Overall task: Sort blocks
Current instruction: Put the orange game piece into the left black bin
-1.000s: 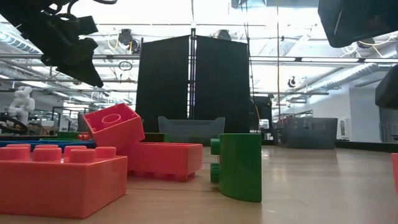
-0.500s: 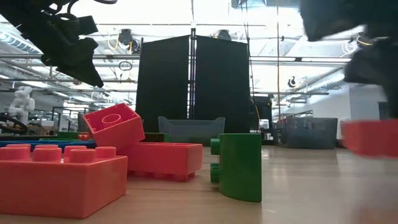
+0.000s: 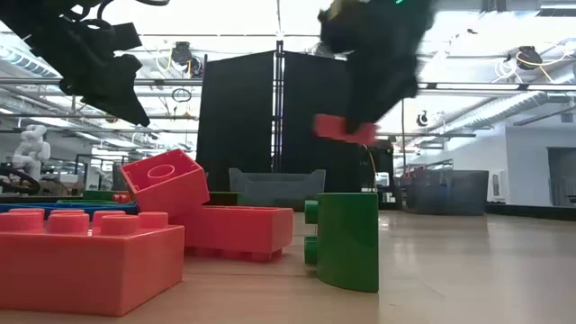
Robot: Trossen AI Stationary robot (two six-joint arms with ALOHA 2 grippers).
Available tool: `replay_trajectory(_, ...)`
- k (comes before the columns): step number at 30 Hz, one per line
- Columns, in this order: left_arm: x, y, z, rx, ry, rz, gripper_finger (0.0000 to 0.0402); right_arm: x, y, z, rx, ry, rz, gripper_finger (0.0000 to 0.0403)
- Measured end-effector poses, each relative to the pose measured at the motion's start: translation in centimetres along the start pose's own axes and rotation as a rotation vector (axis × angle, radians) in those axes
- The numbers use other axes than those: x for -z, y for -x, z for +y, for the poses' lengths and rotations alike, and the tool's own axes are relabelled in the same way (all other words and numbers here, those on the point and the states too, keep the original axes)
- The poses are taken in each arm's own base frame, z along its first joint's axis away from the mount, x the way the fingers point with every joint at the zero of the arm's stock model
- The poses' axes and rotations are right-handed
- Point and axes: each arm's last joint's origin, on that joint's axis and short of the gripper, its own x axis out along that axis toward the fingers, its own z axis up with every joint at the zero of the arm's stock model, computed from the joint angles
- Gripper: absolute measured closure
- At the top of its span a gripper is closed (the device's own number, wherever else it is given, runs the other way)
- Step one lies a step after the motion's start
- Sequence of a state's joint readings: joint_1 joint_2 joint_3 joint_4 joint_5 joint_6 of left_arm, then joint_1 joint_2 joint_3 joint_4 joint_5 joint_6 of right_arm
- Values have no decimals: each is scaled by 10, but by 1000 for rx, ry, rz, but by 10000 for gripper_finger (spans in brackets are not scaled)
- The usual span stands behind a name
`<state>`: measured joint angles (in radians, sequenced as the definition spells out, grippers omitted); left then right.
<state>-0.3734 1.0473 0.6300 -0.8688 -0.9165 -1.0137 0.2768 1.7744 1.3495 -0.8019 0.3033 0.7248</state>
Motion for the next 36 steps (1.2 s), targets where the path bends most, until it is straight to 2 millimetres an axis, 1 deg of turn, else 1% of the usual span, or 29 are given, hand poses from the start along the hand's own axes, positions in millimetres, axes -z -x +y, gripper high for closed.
replay_trajectory(6,0,0,0,-1,1,-1,241,-55,-16,-44,-8,-15,-182,281)
replay_trajectory(11,0,0,0,-1,2,-2,241,-99,-22,-86,-2,-52,-379,281)
replay_trajectory(16,-1,0,-1,5,12,-6,241,-130,-25,-129,27,-128,-553,281)
replay_trajectory(20,-2,0,-3,21,35,-14,241,-151,-29,-153,5,-191,-659,281)
replay_trajectory(22,-3,0,-4,28,45,-17,241,-162,-32,-160,10,-205,-679,281)
replay_trajectory(25,-2,0,-4,31,46,-13,241,-187,-37,-164,-4,-177,-715,281)
replay_trajectory(28,-2,0,-4,32,45,-12,241,-215,-47,-160,-36,-136,-749,281)
replay_trajectory(31,-2,0,-4,35,46,-8,241,-241,-62,-155,-29,-99,-778,281)
replay_trajectory(36,-2,0,-4,45,48,7,241,-278,-85,-146,-66,-72,-866,281)
